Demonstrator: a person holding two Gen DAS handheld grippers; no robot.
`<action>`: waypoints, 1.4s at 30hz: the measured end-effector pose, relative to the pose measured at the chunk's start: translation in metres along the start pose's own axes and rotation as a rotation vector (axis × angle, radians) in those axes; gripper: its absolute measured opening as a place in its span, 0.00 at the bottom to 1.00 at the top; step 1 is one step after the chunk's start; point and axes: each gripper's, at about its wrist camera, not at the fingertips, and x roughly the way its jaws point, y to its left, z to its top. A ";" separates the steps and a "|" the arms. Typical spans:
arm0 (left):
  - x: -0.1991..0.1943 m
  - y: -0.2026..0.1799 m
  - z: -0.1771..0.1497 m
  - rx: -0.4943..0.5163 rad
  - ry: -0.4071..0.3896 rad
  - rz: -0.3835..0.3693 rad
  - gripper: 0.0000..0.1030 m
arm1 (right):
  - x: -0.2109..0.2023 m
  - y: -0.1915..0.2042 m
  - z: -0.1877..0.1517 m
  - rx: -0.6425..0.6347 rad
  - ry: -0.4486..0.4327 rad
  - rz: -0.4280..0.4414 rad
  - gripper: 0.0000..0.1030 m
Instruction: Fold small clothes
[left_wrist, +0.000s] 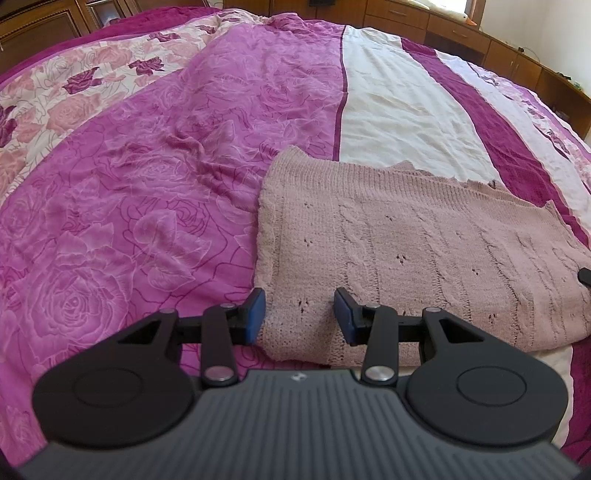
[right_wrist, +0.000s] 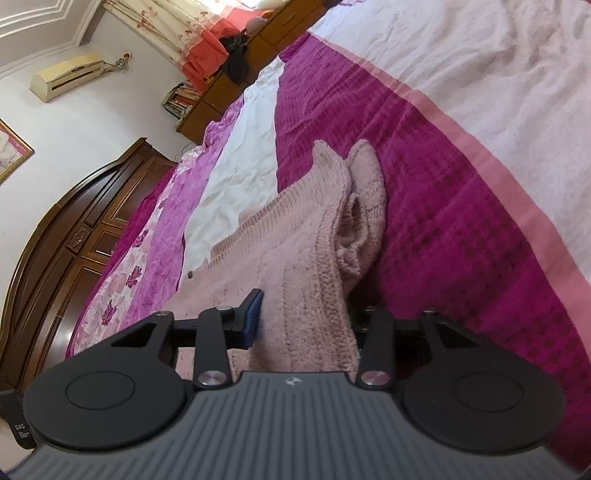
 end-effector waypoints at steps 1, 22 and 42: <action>0.000 0.000 0.000 -0.001 0.000 -0.002 0.42 | -0.002 0.002 -0.001 -0.002 -0.007 0.002 0.37; -0.010 0.011 0.018 0.041 -0.024 0.003 0.42 | -0.013 0.095 0.008 -0.174 -0.080 0.063 0.30; -0.028 0.047 0.037 0.035 -0.089 0.039 0.42 | 0.034 0.254 -0.018 -0.310 0.051 0.204 0.28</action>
